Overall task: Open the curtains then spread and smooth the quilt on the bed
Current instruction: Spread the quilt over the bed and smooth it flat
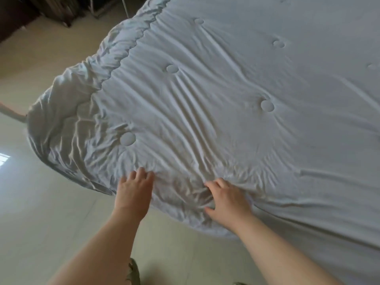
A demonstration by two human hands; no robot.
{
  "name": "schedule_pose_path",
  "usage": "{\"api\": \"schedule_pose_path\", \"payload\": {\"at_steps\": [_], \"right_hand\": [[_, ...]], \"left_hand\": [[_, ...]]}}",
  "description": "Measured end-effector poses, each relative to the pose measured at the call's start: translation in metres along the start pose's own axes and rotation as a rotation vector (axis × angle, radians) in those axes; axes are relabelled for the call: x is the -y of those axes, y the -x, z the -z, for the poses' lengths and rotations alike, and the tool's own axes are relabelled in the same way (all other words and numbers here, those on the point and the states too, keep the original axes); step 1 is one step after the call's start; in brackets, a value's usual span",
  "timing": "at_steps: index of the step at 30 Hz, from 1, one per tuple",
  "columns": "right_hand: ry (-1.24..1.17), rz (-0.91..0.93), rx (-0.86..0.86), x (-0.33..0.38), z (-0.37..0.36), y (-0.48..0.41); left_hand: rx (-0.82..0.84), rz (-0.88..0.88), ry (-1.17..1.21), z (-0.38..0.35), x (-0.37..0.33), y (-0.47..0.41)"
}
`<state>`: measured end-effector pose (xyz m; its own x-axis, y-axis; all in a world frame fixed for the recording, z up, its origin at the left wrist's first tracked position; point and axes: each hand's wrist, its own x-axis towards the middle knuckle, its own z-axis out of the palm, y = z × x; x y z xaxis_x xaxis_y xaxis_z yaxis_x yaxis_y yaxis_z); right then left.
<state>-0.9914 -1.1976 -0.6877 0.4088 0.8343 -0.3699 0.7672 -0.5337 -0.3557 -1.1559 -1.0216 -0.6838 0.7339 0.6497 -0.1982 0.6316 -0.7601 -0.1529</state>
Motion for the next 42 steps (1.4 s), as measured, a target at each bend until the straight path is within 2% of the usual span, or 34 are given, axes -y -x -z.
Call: {"api": "schedule_pose_path", "payload": {"at_steps": [3, 8, 12, 15, 19, 21, 25, 27, 30, 33, 37, 40, 42], "right_hand": [[0.04, -0.005, -0.1, 0.051, -0.011, -0.036], [0.111, -0.067, -0.193, 0.123, -0.033, -0.091], [0.14, -0.144, -0.24, 0.155, -0.037, -0.116], [0.147, -0.24, -0.111, 0.171, -0.041, -0.125], [0.162, -0.28, 0.043, 0.195, -0.05, -0.111], [0.171, -0.29, 0.055, 0.198, -0.043, -0.115], [0.026, -0.26, -0.125, 0.214, -0.028, -0.143], [-0.031, -0.267, -0.201, 0.225, -0.026, -0.158], [-0.025, -0.23, -0.211, 0.235, -0.028, -0.171], [-0.022, -0.211, -0.213, 0.243, -0.032, -0.177], [0.002, -0.231, -0.166, 0.252, -0.03, -0.183], [-0.013, -0.242, -0.125, 0.263, -0.023, -0.189], [-0.018, -0.238, -0.093, 0.272, -0.02, -0.191]], "left_hand": [[0.055, 0.065, -0.086, -0.003, 0.067, -0.02], [0.044, 0.115, -0.12, -0.02, 0.164, -0.048], [0.004, -0.008, -0.098, -0.026, 0.21, -0.072], [0.122, -0.08, -0.027, -0.029, 0.225, -0.082], [0.273, -0.104, 0.051, -0.034, 0.239, -0.063], [0.236, 0.01, 0.227, -0.034, 0.247, -0.059], [0.029, 0.522, 0.604, -0.028, 0.278, -0.068], [0.048, 0.63, 0.693, -0.032, 0.298, -0.075], [0.052, 0.624, 0.842, -0.034, 0.315, -0.085], [0.004, 0.524, 0.809, -0.032, 0.319, -0.085], [0.062, 0.47, 1.009, -0.02, 0.321, -0.083], [0.059, 0.479, 1.001, -0.011, 0.331, -0.081], [-0.002, 0.52, 0.879, -0.008, 0.346, -0.076]]}}
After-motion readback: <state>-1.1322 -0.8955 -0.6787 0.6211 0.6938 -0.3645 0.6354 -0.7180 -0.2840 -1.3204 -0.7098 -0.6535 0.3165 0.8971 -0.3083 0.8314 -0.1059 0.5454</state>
